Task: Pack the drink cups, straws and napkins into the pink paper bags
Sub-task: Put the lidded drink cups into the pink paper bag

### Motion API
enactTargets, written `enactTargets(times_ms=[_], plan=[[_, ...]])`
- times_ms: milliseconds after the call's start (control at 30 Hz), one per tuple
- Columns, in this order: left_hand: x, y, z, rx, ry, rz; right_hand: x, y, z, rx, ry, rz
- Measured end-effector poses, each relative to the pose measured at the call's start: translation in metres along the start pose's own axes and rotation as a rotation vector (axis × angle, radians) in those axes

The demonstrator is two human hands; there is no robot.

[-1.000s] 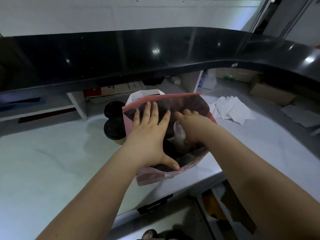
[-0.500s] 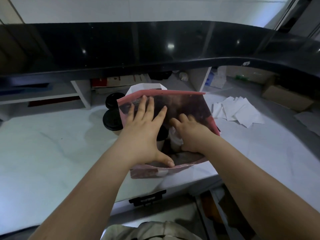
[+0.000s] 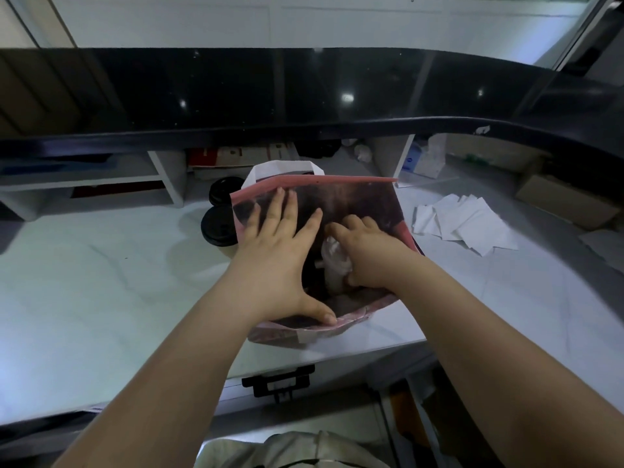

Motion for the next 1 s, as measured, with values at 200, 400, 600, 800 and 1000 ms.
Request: enactTargets(times_ms=[200, 400, 600, 800, 1000], plan=[[-0.002, -0.001, 0.000, -0.022, 0.037, -0.033, 0.008, -0.017, -0.009, 0.008, 0.004, -0.072], [-0.005, -0.004, -0.014, -0.037, 0.051, -0.038, 0.004, -0.035, -0.019, 0.096, 0.019, -0.027], [-0.010, -0.011, -0.018, -0.024, 0.076, -0.029, 0.006, -0.056, -0.013, 0.142, 0.052, 0.012], [-0.006, -0.004, -0.013, -0.075, 0.055, 0.039, 0.007, -0.064, -0.010, 0.162, 0.025, -0.003], [0.001, -0.007, -0.019, -0.077, 0.069, 0.014, 0.005, -0.071, -0.006, 0.139, 0.031, 0.056]])
Point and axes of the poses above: each hand's wrist, its own z-axis towards the middle knuckle, its own y-axis out of the back of the hand, x = y × z, the point moved 5 cm from there along z, towards the middle knuckle, and after that the axes turned 10 degrees about x, right-handed, at the moved point
